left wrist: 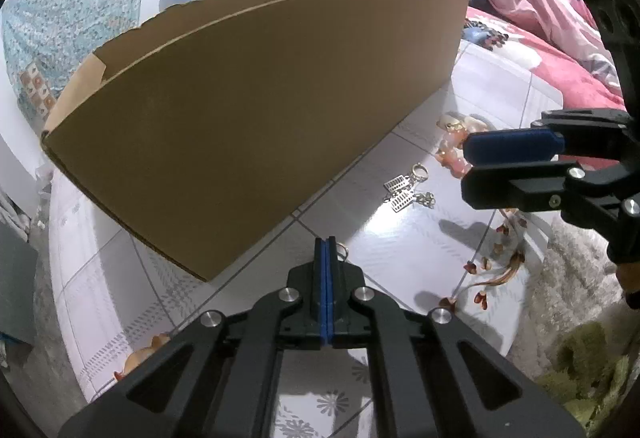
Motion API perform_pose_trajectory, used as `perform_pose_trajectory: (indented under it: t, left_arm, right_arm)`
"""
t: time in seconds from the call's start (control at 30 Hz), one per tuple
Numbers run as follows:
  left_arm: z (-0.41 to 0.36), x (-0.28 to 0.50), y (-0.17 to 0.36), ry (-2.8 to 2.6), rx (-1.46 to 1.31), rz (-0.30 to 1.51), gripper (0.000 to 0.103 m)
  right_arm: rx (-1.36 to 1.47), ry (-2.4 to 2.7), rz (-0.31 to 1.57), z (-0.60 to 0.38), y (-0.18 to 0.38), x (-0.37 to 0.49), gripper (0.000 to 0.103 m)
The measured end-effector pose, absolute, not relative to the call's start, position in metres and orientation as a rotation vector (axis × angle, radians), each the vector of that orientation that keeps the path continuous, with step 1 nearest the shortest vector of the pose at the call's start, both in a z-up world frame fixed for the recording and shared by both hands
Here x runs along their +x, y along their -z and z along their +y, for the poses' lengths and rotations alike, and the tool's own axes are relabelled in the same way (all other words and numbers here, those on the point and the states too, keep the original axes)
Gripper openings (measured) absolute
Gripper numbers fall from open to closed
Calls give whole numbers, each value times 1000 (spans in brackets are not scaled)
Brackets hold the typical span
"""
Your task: Organize jewelry
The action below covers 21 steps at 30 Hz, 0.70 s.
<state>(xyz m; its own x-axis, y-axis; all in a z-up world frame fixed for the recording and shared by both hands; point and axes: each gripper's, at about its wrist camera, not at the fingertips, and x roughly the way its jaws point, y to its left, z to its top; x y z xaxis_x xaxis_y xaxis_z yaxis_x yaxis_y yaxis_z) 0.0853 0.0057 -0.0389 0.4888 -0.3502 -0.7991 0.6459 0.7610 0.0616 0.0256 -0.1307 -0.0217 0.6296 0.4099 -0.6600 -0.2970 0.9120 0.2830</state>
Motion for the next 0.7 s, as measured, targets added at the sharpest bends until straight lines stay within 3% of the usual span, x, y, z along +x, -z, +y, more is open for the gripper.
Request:
perform_pose_trajectory:
  t: [0.5, 0.7]
  left_arm:
    - [29, 75, 38, 746, 171, 993, 1]
    - [26, 67, 31, 766, 242, 948, 3]
  right_arm:
    - [145, -405, 790, -127, 19, 24, 33]
    - [148, -406, 788, -127, 19, 24, 33]
